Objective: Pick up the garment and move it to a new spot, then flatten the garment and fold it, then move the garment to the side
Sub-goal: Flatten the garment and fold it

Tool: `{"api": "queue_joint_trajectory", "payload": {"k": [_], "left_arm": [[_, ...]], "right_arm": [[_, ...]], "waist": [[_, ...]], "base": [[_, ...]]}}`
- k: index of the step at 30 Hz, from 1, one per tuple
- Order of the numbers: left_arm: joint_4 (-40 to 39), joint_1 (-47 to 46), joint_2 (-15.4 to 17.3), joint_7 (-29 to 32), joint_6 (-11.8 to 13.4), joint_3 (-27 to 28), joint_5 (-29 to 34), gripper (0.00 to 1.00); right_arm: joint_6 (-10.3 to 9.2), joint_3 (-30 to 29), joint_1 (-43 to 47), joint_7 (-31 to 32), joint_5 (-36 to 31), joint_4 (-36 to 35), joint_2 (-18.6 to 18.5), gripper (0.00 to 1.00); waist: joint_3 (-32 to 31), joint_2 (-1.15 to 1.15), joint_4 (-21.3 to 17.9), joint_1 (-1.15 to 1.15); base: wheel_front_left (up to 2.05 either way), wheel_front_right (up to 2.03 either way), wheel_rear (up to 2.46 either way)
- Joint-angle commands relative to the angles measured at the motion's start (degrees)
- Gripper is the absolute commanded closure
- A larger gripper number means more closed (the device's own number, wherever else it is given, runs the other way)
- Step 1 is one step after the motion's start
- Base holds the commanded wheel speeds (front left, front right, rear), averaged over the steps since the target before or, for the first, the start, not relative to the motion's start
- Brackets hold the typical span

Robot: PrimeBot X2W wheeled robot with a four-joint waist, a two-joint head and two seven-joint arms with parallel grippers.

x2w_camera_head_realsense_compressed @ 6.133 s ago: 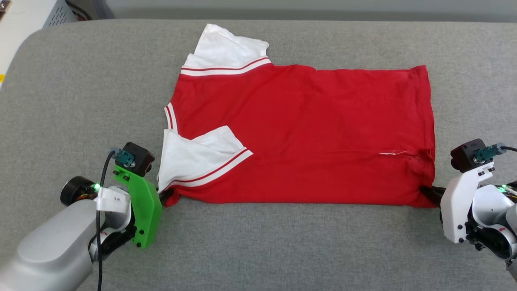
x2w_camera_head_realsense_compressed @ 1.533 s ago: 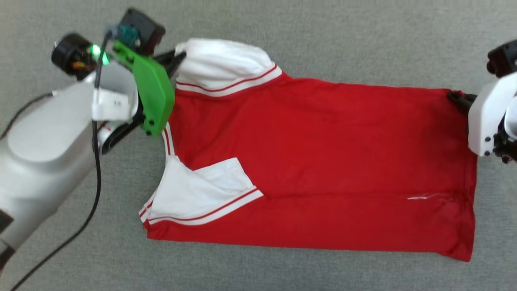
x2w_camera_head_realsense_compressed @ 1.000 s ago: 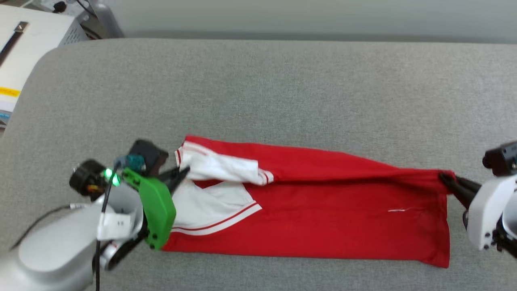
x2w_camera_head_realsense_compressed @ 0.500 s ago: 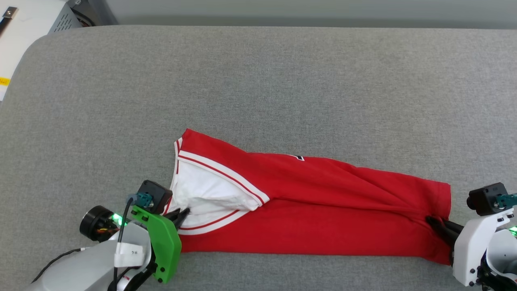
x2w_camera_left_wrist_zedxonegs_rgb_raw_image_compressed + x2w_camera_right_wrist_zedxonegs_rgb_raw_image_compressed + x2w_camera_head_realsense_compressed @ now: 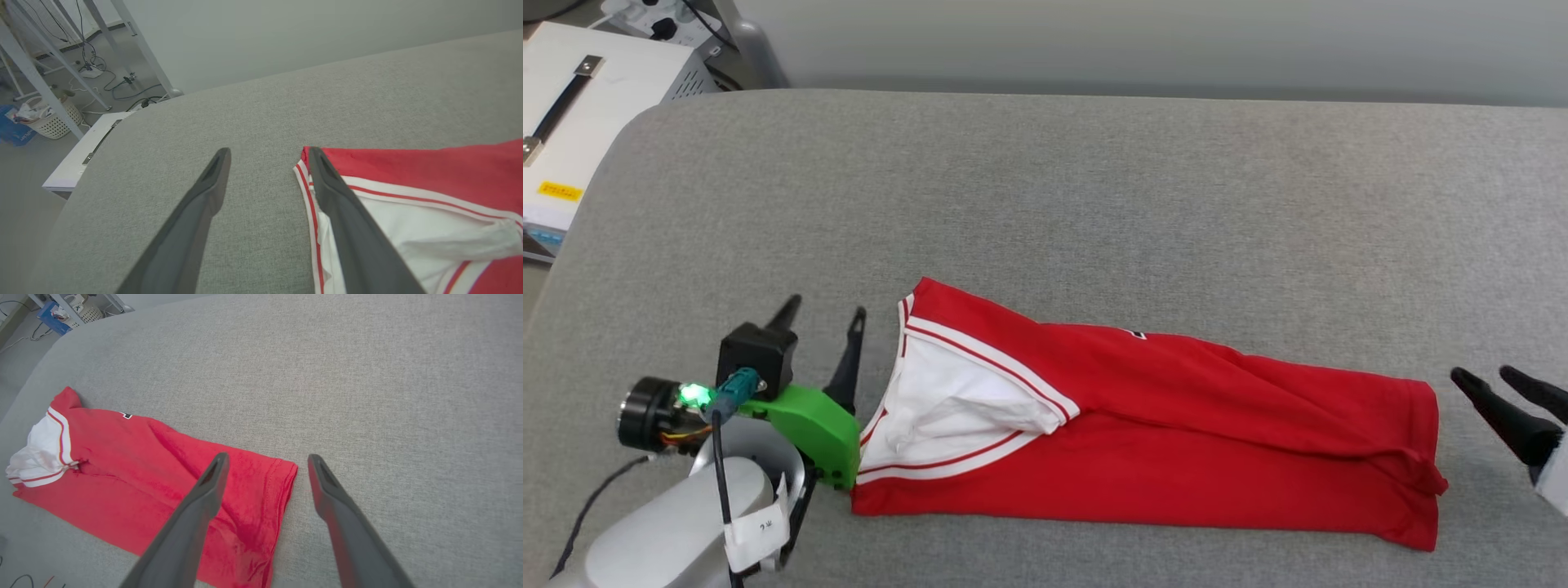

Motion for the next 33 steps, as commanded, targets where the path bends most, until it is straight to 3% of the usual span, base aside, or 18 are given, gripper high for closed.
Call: {"api": "queue_joint_trajectory", "payload": {"k": [1, 6, 11, 19, 22, 23, 24, 25, 33], "left_arm": [[-0.92, 1.51, -0.64, -0.31, 1.57, 1.97, 2.28, 0.0], [-4.28, 6.72, -3.59, -0.35, 6.0, 11.85, 11.57, 0.0], [-6.82, 12.15, -7.77, -0.36, 7.36, 19.99, 19.34, 0.0], [-7.06, 17.25, -15.33, -0.36, 3.51, 29.02, 28.33, 0.0], [-6.36, 18.38, -18.01, -0.36, 1.43, 31.43, 30.98, 0.0], [-6.05, 18.85, -18.92, -0.36, 0.66, 32.28, 31.96, 0.0], [-5.83, 19.18, -19.56, -0.36, 0.08, 32.92, 32.72, 0.0], [-5.52, 19.62, -20.36, -0.36, -0.69, 33.72, 33.59, 0.0], [-4.48, 22.5, -24.47, -0.37, -4.92, 38.58, 38.65, 0.0]], "right_arm": [[-0.04, -0.88, 1.18, 1.76, 1.68, 0.35, -0.08, 0.0], [-0.04, -2.66, 2.03, 8.86, 4.32, 2.76, -0.19, 0.0], [-0.04, -1.33, 0.29, 11.32, 3.12, 6.41, 2.46, 0.0], [-0.04, 3.5, -3.5, 11.68, 2.37, 12.27, 7.96, 0.0], [-0.04, 6.05, -3.67, 12.65, 2.53, 13.04, 8.26, 0.0], [-0.04, 6.67, -3.68, 12.94, 2.89, 13.23, 8.23, 0.12], [-0.04, 7.05, -3.67, 13.06, 3.15, 13.35, 8.14, 0.68], [-0.04, 7.57, -3.54, 13.36, 3.54, 13.47, 7.93, 1.0], [-0.04, 5.94, -4.48, 10.93, 4.94, 14.53, 3.95, 1.0]], "waist": [[0.16, 0.0, 0.52, 0.01], [1.75, 0.0, 1.61, 0.01], [3.39, 0.0, 2.67, 0.01], [5.31, 0.0, 4.22, 0.01], [5.4, 0.0, 4.43, 0.01], [5.25, 0.0, 4.4, 0.01], [5.1, 0.0, 4.33, 0.01], [4.79, 0.0, 4.25, 0.01], [2.25, 0.0, 3.06, 0.01]], "base": [[0.0, 0.0, 0.0], [0.0, 0.0, 0.0], [0.0, 0.0, 0.0], [0.0, 0.0, 0.0], [0.0, 0.0, 0.0], [0.0, 0.0, 0.0], [0.0, 0.0, 0.0], [0.0, 0.0, 0.0], [0.0, 0.0, 0.0]]}}
